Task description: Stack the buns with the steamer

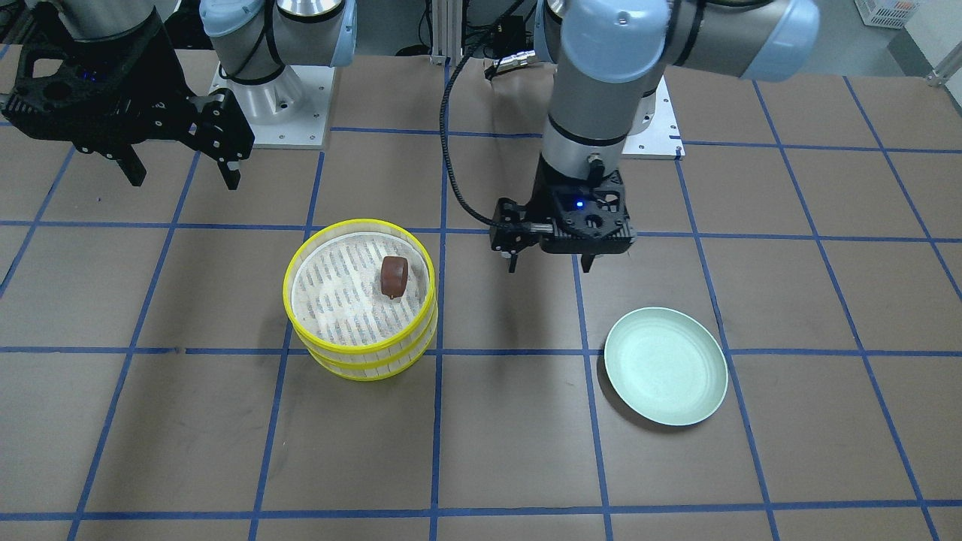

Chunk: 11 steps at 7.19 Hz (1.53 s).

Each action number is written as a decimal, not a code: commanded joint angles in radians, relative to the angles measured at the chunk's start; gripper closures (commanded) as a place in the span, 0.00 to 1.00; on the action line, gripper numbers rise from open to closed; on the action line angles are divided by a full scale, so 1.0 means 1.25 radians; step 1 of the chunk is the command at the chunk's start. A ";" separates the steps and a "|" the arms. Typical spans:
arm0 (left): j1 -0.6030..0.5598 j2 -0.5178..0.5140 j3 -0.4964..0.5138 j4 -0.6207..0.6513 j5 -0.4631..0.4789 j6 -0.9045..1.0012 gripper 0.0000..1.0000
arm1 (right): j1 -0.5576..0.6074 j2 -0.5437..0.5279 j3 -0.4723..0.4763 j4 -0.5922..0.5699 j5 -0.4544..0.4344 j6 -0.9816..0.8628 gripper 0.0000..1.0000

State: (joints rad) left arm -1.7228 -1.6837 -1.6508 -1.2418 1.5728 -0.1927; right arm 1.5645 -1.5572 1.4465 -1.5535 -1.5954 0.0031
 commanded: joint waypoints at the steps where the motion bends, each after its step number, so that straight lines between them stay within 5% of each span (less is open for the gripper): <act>1: 0.087 0.050 0.042 -0.099 -0.005 0.101 0.00 | 0.000 0.000 0.000 0.001 0.000 0.000 0.00; 3: 0.081 0.067 0.115 -0.194 -0.007 0.100 0.00 | 0.000 0.000 0.001 0.001 0.000 0.000 0.00; 11: 0.082 0.082 0.122 -0.213 -0.025 0.100 0.00 | 0.000 -0.001 0.001 0.001 0.000 0.001 0.00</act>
State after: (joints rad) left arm -1.6177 -1.5809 -1.4974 -1.5057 1.5405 -0.0698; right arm 1.5647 -1.5572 1.4481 -1.5524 -1.5953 0.0041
